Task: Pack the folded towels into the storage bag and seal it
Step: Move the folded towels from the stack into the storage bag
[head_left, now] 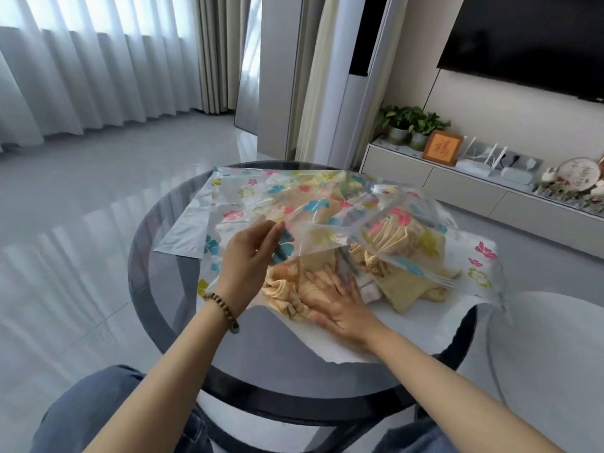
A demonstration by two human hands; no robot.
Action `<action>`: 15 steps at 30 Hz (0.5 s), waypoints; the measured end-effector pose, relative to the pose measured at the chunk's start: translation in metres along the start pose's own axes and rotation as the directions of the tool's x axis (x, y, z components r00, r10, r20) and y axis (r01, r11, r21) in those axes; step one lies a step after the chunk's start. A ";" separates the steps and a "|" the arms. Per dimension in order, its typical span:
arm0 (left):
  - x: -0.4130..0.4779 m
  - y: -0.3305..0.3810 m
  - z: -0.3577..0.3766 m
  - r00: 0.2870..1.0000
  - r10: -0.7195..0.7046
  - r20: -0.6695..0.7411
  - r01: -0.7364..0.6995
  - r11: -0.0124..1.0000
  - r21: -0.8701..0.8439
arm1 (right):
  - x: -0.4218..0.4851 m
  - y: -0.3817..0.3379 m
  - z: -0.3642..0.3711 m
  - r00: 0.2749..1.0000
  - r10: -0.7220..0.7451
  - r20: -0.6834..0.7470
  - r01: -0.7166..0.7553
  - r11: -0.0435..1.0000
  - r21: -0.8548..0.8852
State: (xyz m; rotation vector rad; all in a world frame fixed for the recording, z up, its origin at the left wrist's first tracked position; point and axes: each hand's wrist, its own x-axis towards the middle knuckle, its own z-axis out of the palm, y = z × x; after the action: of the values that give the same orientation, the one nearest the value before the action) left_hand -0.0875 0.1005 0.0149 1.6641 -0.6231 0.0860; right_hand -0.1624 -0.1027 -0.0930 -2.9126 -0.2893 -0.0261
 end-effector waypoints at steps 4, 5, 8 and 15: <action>0.010 -0.008 -0.002 1.000 -0.016 0.003 0.016 0.999 -0.039 | 0.046 0.006 0.006 0.996 0.074 0.040 -0.074 0.997 -0.016; 0.013 -0.010 -0.004 1.000 -0.017 0.010 0.018 0.999 -0.045 | 0.059 0.007 0.008 0.992 0.105 0.067 -0.104 0.994 -0.023; 0.024 -0.017 -0.009 1.000 -0.023 0.021 0.024 0.998 -0.054 | 0.100 0.007 0.011 0.977 0.183 0.113 -0.190 0.980 0.052; 0.064 -0.033 -0.029 0.999 -0.006 -0.036 0.003 0.997 -0.082 | 0.180 0.006 0.015 0.977 0.193 0.091 -0.203 0.974 0.104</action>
State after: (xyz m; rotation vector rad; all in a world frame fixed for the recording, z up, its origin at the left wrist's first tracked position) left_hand -0.0106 0.1075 0.0169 1.5817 -0.5880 0.0863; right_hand 0.0148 -0.0706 -0.1025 -2.8190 -0.0105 0.1346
